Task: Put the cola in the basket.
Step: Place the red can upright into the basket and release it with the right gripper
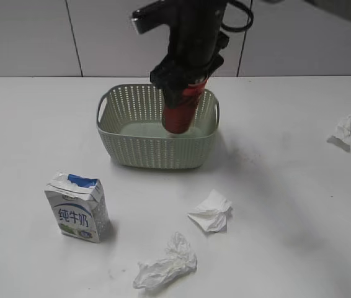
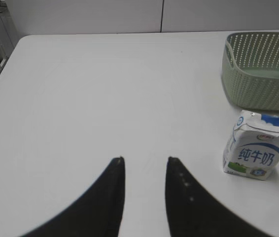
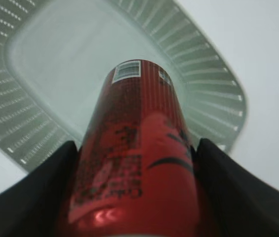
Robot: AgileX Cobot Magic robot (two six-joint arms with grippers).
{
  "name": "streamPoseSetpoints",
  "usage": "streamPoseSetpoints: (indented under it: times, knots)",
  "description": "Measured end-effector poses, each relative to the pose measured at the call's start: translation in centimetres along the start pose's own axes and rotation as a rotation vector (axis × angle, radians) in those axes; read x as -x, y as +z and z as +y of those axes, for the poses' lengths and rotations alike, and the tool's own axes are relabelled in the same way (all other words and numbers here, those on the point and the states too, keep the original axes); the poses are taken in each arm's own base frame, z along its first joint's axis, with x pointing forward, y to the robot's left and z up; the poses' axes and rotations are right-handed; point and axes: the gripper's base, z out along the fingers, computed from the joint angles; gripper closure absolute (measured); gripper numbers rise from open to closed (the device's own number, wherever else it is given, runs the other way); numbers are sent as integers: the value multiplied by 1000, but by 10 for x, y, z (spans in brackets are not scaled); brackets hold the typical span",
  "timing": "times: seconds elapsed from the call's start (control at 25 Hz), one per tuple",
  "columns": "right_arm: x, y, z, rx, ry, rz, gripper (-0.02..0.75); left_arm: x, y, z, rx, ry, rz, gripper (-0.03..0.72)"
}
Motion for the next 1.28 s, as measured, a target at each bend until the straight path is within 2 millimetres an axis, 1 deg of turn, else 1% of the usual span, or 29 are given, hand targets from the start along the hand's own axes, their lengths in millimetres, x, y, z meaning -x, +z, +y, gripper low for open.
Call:
streamPoseSetpoints:
  times: [0.12,0.2,0.28,0.48,0.52,0.6,0.64,0.84,0.92,1.0,1.12,1.28]
  knots:
    - [-2,24,1,12,-25,46,214,0,0,0,0,0,0,460]
    - [-4,33,1,17,-37,63,214,0,0,0,0,0,0,460]
    - [-4,38,1,18,-41,72,214,0,0,0,0,0,0,460]
    - [-4,40,3,43,-48,73,214,0,0,0,0,0,0,460]
    - [-4,40,3,45,-50,73,194,0,0,0,0,0,0,460]
    - [-3,39,3,47,-52,65,114,0,0,0,0,0,0,460]
    - [-3,39,3,46,-52,61,102,0,0,0,0,0,0,460]
    - [-1,36,3,44,-53,49,101,0,0,0,0,0,0,460]
    - [5,28,2,39,-54,18,101,0,0,0,0,0,0,460]
    - [13,14,1,31,-40,-38,101,0,0,0,0,0,0,460]
    - [31,-21,-1,13,-8,-171,103,0,0,0,0,0,0,460]
    - [46,-67,-5,-36,40,-337,103,0,0,0,0,0,0,461]
